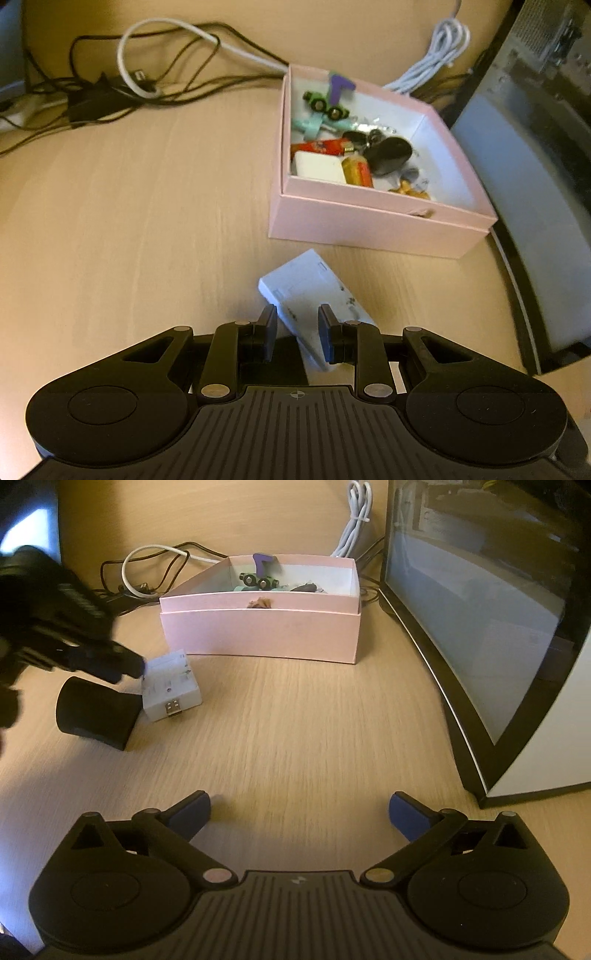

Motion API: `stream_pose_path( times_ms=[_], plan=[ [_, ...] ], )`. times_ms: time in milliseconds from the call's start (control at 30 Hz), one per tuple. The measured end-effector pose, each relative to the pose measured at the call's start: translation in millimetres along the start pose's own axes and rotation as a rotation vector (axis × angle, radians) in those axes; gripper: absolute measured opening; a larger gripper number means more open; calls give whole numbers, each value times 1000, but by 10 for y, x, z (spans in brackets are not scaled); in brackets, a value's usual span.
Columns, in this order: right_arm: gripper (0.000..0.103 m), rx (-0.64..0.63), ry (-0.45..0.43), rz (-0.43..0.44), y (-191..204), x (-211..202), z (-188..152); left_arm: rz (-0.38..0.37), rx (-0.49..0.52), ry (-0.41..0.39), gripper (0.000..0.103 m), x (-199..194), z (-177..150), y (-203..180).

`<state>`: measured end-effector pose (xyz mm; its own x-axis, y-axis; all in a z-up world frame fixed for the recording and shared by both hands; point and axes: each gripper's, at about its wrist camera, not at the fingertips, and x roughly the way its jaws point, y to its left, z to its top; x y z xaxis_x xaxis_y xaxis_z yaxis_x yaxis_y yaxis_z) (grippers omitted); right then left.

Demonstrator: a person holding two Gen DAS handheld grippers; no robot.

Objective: Organize rigid objects
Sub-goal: 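Grasp the white adapter block with the left tool and lift it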

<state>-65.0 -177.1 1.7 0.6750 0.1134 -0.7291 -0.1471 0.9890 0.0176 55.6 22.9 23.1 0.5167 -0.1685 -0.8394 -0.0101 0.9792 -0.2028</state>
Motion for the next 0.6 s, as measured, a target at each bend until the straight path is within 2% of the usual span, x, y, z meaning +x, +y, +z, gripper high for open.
stream_pose_path(
  times_ms=[67,267,400,467,600],
  plan=[
    [103,1,-8,-2,5,-28,-32,11,16,-12,32,42,41,-46],
    [103,2,-37,-2,20,-79,-111,10,97,-32,38,147,131,-235],
    [103,6,-46,-5,19,-82,-122,-37,180,-38,38,195,116,-372],
    [103,5,-51,-5,18,-87,-132,-25,215,-44,38,174,78,-439],
    [103,-2,-76,-1,6,-98,-167,24,294,-142,38,36,-104,-638]
  ],
)
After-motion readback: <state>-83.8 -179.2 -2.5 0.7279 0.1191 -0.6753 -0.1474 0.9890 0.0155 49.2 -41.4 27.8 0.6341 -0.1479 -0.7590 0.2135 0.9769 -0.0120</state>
